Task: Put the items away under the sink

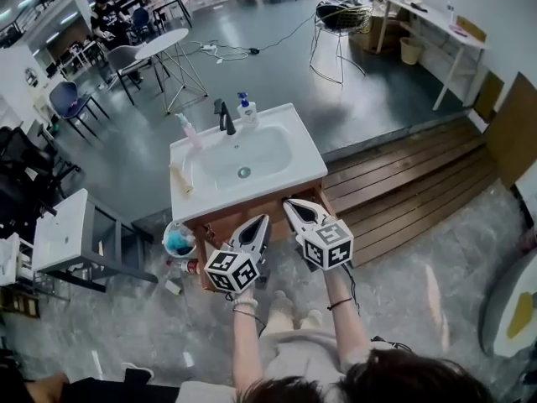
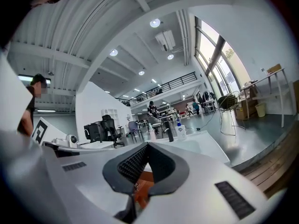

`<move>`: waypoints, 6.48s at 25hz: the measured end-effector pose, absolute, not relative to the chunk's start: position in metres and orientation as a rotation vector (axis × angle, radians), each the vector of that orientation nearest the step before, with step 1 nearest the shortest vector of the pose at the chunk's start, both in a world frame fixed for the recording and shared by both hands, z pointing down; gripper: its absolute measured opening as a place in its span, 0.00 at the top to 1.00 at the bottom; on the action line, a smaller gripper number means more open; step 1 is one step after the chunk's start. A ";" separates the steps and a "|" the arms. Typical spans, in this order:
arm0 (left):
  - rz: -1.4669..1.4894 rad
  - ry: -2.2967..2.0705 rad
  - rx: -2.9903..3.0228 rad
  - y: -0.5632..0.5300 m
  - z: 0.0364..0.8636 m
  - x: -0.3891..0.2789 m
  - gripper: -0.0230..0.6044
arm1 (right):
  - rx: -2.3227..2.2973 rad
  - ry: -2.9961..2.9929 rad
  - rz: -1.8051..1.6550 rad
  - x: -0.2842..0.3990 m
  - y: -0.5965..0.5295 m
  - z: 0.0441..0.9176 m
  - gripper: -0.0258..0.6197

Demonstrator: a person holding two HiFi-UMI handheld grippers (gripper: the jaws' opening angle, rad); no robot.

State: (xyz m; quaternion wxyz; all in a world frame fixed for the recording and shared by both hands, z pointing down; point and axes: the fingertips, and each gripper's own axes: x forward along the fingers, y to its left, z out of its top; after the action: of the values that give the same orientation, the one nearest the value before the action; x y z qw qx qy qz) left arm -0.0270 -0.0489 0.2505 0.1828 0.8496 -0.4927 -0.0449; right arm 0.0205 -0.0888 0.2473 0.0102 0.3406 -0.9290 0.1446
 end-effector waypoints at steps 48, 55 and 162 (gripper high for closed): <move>-0.023 -1.310 2.516 -0.298 0.248 -0.188 0.96 | 1.136 -2.879 0.425 -0.134 -0.361 0.239 0.93; -0.054 -1.339 2.443 -0.336 0.262 -0.192 0.96 | 1.040 -2.849 0.449 -0.151 -0.405 0.257 0.93; 0.026 -1.287 2.224 -0.353 0.340 -0.198 0.96 | 1.349 -2.615 0.597 -0.130 -0.495 0.326 0.39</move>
State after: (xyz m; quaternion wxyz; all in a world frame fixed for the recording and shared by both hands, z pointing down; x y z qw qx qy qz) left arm -0.1979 -0.3526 0.3402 0.2822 0.8303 -0.4804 0.0098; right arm -0.1304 -0.4946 0.3260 0.0696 0.4483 -0.8688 0.1982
